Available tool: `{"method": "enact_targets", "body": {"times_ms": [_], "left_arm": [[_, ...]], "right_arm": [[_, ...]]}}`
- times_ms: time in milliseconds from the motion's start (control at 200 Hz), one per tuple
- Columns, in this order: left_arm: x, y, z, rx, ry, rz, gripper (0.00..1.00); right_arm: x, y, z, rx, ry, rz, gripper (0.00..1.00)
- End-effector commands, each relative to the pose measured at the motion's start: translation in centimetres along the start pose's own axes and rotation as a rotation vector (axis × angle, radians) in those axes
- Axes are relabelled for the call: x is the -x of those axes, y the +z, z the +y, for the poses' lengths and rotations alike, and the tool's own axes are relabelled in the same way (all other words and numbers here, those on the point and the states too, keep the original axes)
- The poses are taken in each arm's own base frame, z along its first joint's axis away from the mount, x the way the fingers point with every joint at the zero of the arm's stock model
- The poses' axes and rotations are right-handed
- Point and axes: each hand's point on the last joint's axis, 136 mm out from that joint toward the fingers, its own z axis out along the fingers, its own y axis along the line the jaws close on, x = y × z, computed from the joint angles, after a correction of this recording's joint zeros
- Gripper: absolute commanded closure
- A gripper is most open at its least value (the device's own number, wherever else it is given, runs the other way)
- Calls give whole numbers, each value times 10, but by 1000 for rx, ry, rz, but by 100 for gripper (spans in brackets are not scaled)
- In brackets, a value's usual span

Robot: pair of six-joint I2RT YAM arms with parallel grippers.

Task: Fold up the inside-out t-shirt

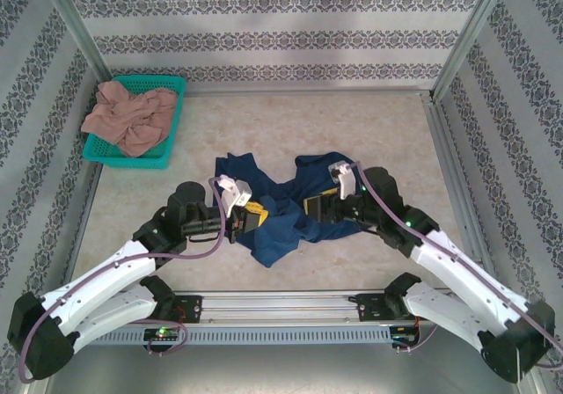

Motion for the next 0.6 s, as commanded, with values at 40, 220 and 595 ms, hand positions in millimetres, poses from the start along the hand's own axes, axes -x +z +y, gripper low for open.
{"method": "enact_targets", "body": {"times_ms": [40,220,595], "left_arm": [[13,-3,-17,-66,122,-70,98],[14,-5,-20,-68,150,-82,98],[9,-9,-7,17,134,-84,98]], "right_arm": [[2,24,5,90,82,151,30],[-10,57,11,221,206,321,21],[32,47,20,262,198,185,100]]}}
